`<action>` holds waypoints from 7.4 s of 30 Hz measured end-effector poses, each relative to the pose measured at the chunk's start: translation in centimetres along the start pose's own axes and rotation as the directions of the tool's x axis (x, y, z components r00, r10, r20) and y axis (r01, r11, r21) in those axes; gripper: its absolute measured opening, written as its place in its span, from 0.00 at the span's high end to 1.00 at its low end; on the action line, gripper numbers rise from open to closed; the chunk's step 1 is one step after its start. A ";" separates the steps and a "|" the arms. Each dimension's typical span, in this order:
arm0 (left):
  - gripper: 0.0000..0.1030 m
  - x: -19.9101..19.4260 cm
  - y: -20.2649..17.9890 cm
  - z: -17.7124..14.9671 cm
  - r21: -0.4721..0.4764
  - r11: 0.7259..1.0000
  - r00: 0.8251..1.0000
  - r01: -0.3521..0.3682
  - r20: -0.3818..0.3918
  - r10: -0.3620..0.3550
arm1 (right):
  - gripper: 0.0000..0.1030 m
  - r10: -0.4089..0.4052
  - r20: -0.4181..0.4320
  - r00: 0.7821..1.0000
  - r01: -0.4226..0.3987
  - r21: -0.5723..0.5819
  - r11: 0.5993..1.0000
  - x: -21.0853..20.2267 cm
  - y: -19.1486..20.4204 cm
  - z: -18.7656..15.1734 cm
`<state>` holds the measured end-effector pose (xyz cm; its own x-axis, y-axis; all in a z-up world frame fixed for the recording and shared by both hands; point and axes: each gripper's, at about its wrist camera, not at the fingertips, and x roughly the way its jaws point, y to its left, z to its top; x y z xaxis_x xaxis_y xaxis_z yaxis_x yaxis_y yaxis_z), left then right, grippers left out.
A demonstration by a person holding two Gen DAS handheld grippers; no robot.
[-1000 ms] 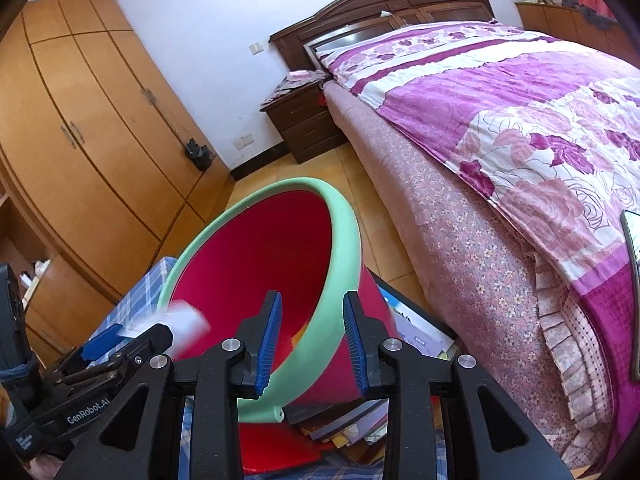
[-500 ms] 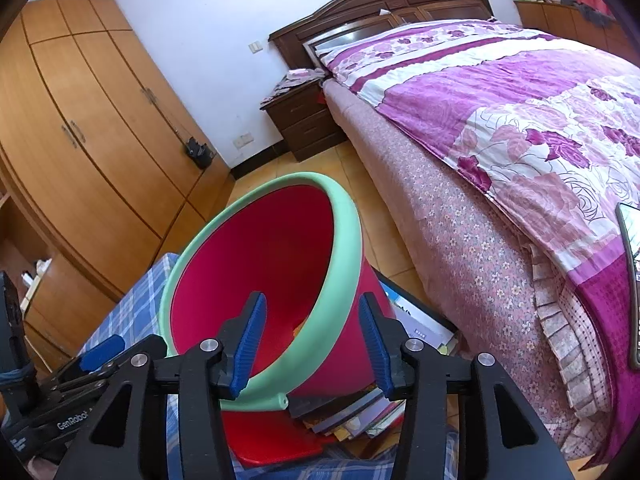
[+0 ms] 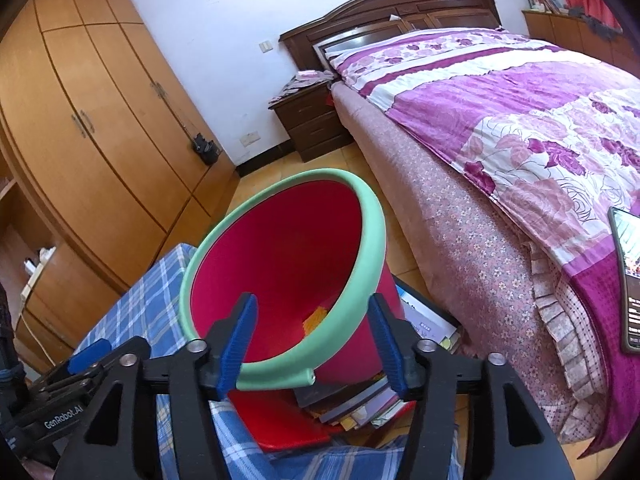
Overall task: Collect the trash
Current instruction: 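Move both tools back over the table toward the remaining items, then grasp the purple plastic roll with the left tool while the right tool grasps the green mosquito-coil packet, then carry the purple roll and green packet over the red bucket, then open the left tool while the right tool opens, dropping both into the bucket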
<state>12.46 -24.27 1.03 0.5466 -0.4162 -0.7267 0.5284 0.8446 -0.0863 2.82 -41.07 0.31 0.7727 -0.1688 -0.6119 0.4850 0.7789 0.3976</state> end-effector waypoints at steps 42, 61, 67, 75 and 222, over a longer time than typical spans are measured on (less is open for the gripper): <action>0.07 -7.9 22.7 -7.9 -0.318 0.889 0.940 -0.330 -0.027 0.339 | 0.29 0.114 -0.131 0.985 -0.139 -0.201 0.970 0.7 11.8 -5.6; 0.11 -3.1 26.5 -9.6 -0.307 0.892 0.943 -0.331 -0.128 0.306 | 0.29 0.082 -0.211 0.974 -0.136 -0.255 0.957 3.0 14.6 -7.4; 0.39 -3.3 27.0 -10.1 -0.351 0.888 0.955 -0.296 -0.116 0.272 | 0.29 0.080 -0.230 0.970 -0.142 -0.268 0.953 3.4 15.1 -7.9; 0.64 -4.7 27.0 -11.2 -0.403 0.881 0.969 -0.247 -0.103 0.225 | 0.29 0.096 -0.260 0.961 -0.175 -0.302 0.937 3.8 16.6 -8.8; 0.70 5.4 -0.2 2.6 -0.007 0.998 0.997 0.070 -0.045 -0.070 | 0.39 0.039 -0.044 0.998 -0.042 -0.085 0.995 4.9 1.2 1.6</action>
<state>16.94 -27.58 -1.09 0.4785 -0.4591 -0.7485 0.5610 0.8156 -0.1416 7.84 -41.95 -1.07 0.7721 -0.1116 -0.6256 0.4153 0.8338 0.3638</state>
